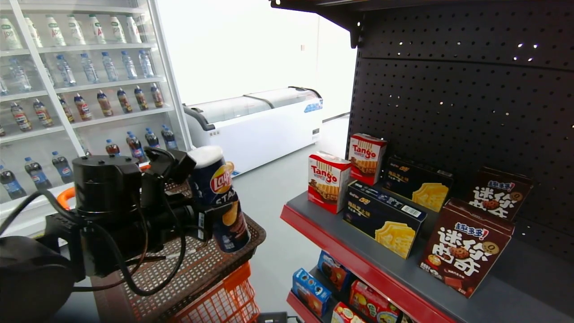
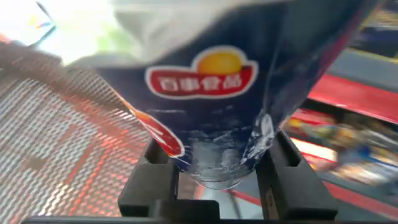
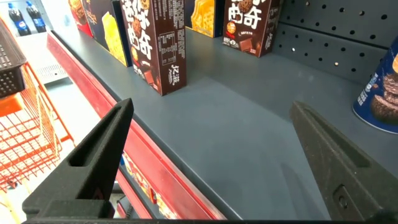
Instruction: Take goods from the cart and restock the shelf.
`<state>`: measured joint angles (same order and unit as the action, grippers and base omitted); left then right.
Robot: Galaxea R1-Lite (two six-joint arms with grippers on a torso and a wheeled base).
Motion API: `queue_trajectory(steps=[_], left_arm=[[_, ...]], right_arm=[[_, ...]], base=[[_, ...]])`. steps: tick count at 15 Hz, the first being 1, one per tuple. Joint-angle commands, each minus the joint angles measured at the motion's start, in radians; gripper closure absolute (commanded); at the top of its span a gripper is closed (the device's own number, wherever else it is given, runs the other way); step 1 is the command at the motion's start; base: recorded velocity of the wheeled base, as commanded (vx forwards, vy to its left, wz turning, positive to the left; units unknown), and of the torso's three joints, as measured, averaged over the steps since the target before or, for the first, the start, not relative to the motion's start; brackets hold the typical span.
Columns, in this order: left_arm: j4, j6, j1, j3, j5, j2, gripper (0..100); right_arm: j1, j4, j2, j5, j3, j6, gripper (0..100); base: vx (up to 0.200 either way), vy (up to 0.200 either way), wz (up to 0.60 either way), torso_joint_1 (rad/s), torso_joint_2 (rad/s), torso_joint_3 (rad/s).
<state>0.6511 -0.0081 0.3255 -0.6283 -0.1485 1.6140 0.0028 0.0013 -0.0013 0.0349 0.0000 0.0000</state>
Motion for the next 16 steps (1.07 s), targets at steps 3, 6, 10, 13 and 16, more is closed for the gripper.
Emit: queue_trajectory(steps=[3, 6, 10, 13, 16], left_arm=[[-0.018, 0.02, 0.001, -0.004, -0.111, -0.164, 100], [0.004, 0.002, 0.035, -0.007, -0.166, -0.186, 100], [-0.001, -0.001, 0.09, -0.039, -0.189, -0.164, 100], [-0.001, -0.027, 0.078, 0.013, -0.247, -0.212, 100], [0.004, -0.033, 0.079, 0.087, -0.243, -0.23, 100]], right_arm=[[0.0, 0.0, 0.001, 0.0, 0.0, 0.0, 0], [0.0, 0.0, 0.001, 0.0, 0.0, 0.0, 0], [0.0, 0.0, 0.001, 0.0, 0.0, 0.0, 0], [0.0, 0.0, 0.001, 0.0, 0.0, 0.0, 0], [0.0, -0.001, 0.001, 0.0, 0.0, 0.0, 0]], base=[[0.0, 0.0, 0.0, 0.0, 0.0, 0.0], [0.0, 0.0, 0.0, 0.0, 0.0, 0.0], [0.0, 0.0, 0.0, 0.0, 0.0, 0.0], [0.0, 0.0, 0.0, 0.0, 0.0, 0.0], [0.0, 0.0, 0.0, 0.0, 0.0, 0.0]])
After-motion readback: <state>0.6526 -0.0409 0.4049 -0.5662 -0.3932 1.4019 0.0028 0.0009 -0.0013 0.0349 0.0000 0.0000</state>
